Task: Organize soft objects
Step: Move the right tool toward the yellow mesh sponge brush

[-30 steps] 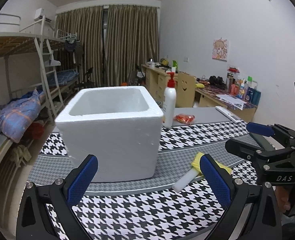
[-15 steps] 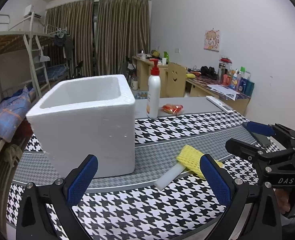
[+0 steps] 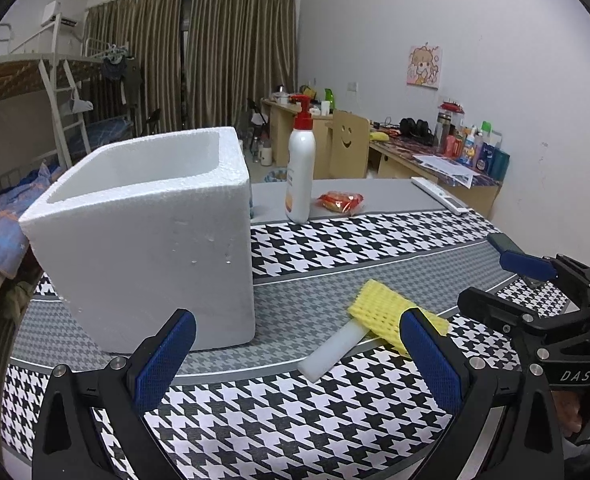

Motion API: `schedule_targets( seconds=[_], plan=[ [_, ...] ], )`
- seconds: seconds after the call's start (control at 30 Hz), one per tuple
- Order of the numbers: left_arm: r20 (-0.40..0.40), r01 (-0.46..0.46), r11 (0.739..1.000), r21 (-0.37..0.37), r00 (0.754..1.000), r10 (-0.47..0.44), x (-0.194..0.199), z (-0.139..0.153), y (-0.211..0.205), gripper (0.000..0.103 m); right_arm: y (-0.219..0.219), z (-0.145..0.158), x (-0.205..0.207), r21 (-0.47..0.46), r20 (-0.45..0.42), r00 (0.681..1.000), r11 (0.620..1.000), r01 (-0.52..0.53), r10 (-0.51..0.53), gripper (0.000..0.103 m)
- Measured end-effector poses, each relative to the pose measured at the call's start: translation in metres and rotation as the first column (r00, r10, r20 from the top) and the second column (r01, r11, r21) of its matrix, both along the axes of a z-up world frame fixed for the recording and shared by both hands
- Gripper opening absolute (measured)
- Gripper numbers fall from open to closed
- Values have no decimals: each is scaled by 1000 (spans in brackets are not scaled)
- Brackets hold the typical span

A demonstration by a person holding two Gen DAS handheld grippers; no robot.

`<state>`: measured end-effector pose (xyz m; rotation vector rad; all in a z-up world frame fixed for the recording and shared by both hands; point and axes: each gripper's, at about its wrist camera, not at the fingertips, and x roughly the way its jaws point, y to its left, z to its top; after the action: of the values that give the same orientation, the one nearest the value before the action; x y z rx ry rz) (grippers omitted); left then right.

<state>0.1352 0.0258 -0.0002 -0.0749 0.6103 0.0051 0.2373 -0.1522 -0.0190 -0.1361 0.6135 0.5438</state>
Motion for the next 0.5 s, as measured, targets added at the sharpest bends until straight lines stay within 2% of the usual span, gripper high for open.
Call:
schedule_targets(
  seconds=[0.5],
  plan=[
    [-63, 20, 1000, 1, 998, -20, 22, -17, -4, 102, -2, -17, 16, -25, -54, 999, 1000, 3, -4, 94]
  ],
)
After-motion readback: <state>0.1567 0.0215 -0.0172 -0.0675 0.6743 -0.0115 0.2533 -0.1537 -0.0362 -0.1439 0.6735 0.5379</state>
